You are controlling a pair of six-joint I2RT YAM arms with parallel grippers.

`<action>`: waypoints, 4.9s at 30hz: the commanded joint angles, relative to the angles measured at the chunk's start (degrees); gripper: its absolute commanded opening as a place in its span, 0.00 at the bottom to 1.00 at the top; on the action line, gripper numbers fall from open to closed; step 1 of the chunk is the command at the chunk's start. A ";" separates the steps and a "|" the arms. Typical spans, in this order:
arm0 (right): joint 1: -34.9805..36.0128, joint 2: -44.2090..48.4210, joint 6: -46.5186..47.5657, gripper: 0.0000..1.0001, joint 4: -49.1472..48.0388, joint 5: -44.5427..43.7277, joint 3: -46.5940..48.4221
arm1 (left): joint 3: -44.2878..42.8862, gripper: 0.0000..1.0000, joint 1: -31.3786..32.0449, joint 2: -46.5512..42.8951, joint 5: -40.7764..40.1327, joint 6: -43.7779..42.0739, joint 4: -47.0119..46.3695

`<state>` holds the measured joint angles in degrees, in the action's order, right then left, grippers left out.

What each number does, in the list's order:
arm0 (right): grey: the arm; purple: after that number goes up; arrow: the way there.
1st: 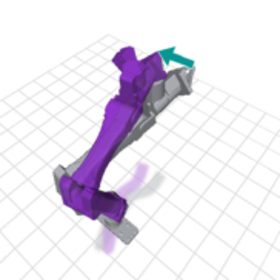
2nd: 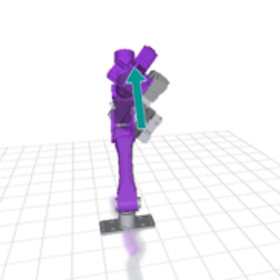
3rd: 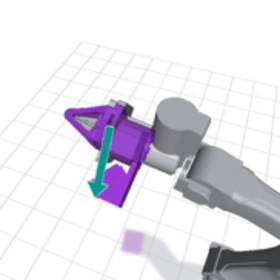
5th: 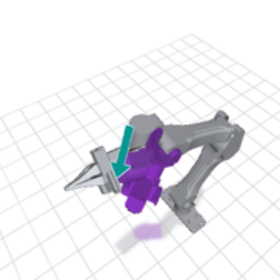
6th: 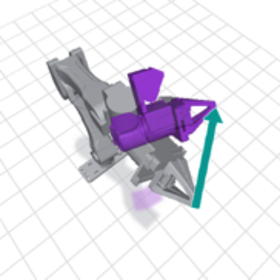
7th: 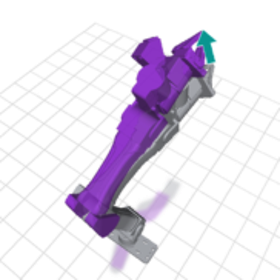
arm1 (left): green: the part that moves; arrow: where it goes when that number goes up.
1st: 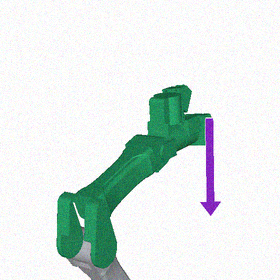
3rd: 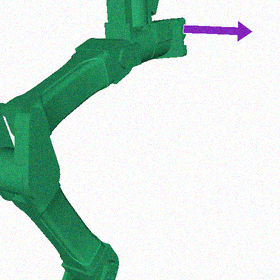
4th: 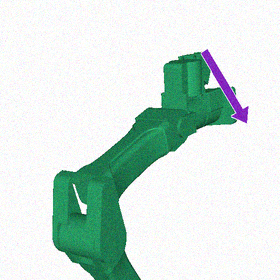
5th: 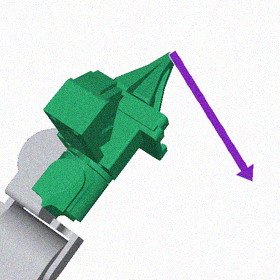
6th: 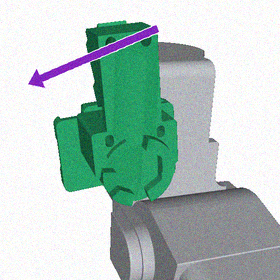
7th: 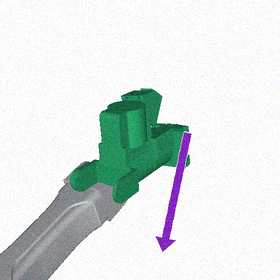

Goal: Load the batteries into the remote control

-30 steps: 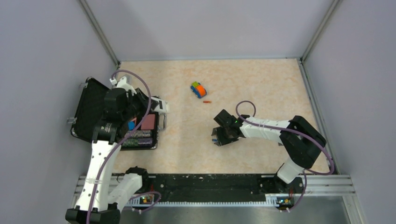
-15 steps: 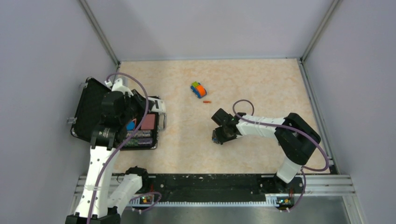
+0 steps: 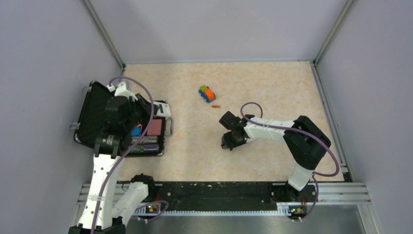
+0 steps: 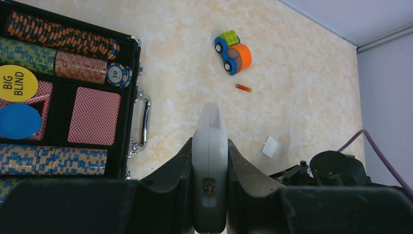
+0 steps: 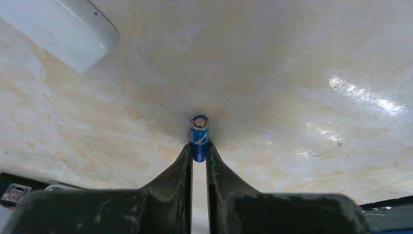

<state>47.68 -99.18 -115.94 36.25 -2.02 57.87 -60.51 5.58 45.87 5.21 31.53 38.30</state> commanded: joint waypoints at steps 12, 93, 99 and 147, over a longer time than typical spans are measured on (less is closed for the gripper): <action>-7.23 5.94 58.28 0.00 -6.75 7.20 2.78 | 4.82 0.00 -0.31 1.89 22.94 4.40 -7.51; -4.25 1.21 51.07 0.05 -18.81 41.36 7.66 | 14.11 0.00 2.41 8.02 39.56 1.95 -18.20; -4.50 0.52 46.83 0.12 -21.22 41.78 6.49 | 13.11 0.00 2.41 9.94 38.31 4.36 -16.37; -5.68 9.14 49.10 0.71 -24.77 34.29 5.67 | 12.87 0.00 2.41 15.81 35.91 5.95 -13.94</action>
<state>42.78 -95.98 -70.59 12.71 31.97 63.35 -46.04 7.88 60.82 40.01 36.58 25.65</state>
